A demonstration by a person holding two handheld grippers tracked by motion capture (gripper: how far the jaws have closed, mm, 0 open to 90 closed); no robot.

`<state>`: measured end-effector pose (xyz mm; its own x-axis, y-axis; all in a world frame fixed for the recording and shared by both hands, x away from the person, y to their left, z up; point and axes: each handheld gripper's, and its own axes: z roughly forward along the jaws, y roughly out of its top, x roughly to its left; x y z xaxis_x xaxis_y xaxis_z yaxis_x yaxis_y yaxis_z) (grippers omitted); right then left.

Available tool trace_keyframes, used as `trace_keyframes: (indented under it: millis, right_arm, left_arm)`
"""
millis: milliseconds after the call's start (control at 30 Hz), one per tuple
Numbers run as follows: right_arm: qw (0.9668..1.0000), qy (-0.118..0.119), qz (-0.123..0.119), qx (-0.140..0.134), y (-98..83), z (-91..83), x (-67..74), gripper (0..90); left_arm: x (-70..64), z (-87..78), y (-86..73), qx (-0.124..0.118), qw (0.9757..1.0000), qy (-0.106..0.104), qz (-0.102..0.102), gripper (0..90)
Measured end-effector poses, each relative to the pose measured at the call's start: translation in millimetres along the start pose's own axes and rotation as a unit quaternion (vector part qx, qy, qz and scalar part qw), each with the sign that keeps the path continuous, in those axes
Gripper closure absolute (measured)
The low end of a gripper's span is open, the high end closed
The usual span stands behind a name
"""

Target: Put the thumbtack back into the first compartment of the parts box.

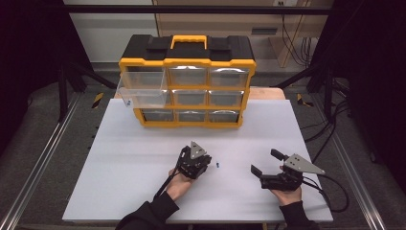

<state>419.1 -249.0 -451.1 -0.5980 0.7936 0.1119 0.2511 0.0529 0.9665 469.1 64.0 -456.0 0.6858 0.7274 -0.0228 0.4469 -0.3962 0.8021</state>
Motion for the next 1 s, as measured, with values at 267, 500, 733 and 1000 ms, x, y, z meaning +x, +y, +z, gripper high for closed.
trace_keyframes:
  millis: [267,500,733,1000]
  right_arm:
    - [1.0,-0.001,-0.002,-0.001,0.0,-0.1,-0.4,0.7]
    - [1.0,0.0,-0.003,0.0,-0.2,0.4,-0.2,0.7]
    - [1.0,0.001,-0.003,0.002,-0.3,-0.2,-0.4,0.7]
    - [1.0,0.0,-0.007,0.003,-0.2,-0.3,-1.2,0.7]
  left_arm:
    - [14.4,-34.9,7.8,-0.034,0.9994,-0.01,-0.002,84.8]
    - [27.0,-66.1,13.7,-0.053,0.9985,-0.013,0.002,84.8]
    - [40.1,-94.1,25.9,-0.073,0.9973,-0.005,0.003,84.8]
    - [51.2,-122.6,43.9,-0.081,0.9965,0.003,0.021,84.7]
